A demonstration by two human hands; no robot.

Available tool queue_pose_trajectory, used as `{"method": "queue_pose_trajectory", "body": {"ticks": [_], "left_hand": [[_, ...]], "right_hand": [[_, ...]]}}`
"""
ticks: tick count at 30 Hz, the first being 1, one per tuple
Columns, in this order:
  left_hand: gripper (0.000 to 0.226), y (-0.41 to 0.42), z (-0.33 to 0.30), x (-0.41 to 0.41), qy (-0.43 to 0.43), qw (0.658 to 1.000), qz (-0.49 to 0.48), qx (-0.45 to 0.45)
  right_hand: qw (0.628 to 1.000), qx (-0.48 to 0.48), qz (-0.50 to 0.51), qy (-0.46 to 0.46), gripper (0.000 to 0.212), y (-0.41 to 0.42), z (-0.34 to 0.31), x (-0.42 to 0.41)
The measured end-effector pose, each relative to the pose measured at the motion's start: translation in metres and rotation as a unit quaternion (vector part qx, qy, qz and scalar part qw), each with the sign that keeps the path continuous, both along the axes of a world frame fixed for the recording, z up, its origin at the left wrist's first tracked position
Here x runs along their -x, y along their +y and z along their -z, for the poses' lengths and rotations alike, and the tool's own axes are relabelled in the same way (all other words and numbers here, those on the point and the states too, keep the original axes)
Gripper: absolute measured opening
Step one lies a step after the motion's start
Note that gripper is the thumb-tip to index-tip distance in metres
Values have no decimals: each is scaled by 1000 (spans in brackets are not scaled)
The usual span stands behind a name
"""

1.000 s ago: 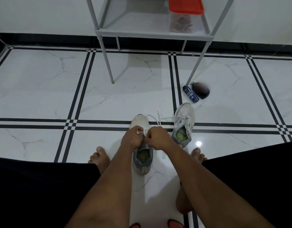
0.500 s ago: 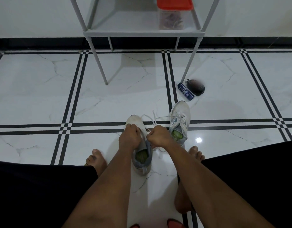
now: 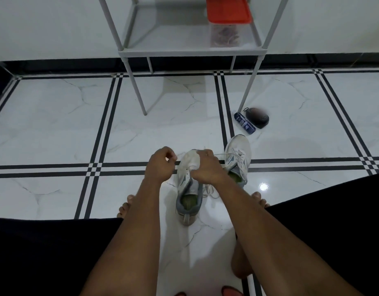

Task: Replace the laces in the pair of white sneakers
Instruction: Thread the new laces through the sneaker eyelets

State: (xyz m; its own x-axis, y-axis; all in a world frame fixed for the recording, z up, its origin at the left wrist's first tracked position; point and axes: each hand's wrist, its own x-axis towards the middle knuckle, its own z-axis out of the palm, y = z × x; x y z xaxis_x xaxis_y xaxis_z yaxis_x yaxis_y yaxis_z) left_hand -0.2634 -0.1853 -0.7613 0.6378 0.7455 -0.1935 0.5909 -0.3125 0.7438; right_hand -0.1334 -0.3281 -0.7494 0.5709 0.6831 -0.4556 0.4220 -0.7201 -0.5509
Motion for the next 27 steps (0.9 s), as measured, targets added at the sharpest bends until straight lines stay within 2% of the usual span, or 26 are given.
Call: {"method": "queue_pose_trajectory", "body": {"ticks": [1, 4, 7, 10, 13, 15, 18, 20, 23, 25, 27], "left_hand": [[16, 2, -4, -6, 9, 999, 31, -14], [16, 8, -15, -17, 37, 995, 67, -57], [10, 8, -19, -20, 13, 997, 47, -58], [42, -1, -6, -17, 65, 997, 41, 0], [59, -17, 17, -14, 159, 982, 97, 34], [65, -30, 28, -10, 167, 981, 94, 37], [67, -43, 38, -5, 149, 987, 49, 24], [66, -46, 37, -4, 143, 989, 26, 25], [47, -45, 37, -6, 124, 991, 11, 40], [37, -45, 38, -5, 119, 991, 2, 54], [33, -45, 43, -1, 106, 992, -8, 66]], "right_hand": [[998, -60, -9, 6, 65, 3, -1, -1], [988, -153, 6, 22, 20, 14, -5, -2], [980, -182, 68, 31, 20, 16, -6, -4], [970, -187, 154, 32, 17, 10, 4, -9], [922, -229, 304, 67, 14, 1, 4, -18], [899, -250, 347, 96, 13, -3, 4, -27], [910, -244, 302, 143, 14, -3, 7, -28], [935, -224, 235, 144, 14, 0, 14, -20], [985, -144, 87, 31, 14, -2, 31, -7], [994, -106, 10, -35, 18, -5, 42, 1], [995, -77, -35, -57, 20, -4, 49, 7]]}}
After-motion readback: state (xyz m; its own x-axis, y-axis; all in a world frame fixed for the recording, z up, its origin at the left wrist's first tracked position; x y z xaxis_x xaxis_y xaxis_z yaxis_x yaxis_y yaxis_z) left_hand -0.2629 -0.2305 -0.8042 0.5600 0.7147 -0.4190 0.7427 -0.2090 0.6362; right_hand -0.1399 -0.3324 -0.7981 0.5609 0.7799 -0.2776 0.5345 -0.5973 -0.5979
